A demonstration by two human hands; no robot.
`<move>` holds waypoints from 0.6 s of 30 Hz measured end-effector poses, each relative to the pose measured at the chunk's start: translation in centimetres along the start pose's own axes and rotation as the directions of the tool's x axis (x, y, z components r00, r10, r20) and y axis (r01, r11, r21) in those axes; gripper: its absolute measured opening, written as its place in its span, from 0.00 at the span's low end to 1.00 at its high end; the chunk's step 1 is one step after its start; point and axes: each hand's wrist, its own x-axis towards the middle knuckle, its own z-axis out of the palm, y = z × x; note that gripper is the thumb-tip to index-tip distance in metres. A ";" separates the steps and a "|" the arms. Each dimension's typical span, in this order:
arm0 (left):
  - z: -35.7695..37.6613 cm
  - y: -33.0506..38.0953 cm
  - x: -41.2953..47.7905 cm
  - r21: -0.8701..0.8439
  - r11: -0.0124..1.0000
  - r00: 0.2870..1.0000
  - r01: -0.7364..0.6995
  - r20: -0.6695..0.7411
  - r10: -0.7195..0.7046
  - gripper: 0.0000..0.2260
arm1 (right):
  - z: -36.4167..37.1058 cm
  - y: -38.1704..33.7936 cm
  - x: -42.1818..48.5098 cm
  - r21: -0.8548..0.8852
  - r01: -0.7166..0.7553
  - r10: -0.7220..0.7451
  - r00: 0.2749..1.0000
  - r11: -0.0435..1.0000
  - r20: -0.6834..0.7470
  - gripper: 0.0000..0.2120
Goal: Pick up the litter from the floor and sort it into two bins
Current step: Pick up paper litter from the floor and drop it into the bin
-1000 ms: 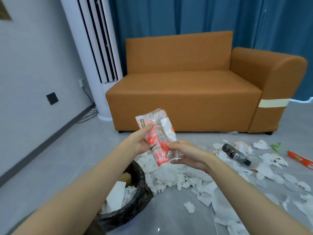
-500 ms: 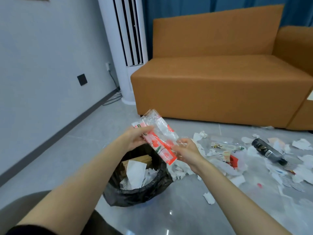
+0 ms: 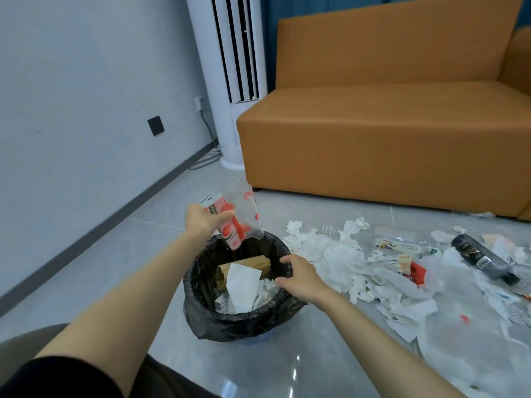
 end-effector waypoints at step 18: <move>4.0 -9.8 5.0 0.161 0.980 0.990 0.116 0.066 -0.128 0.12 | 1.9 3.0 3.0 -0.217 0.011 -0.035 0.993 0.976 -0.109 0.19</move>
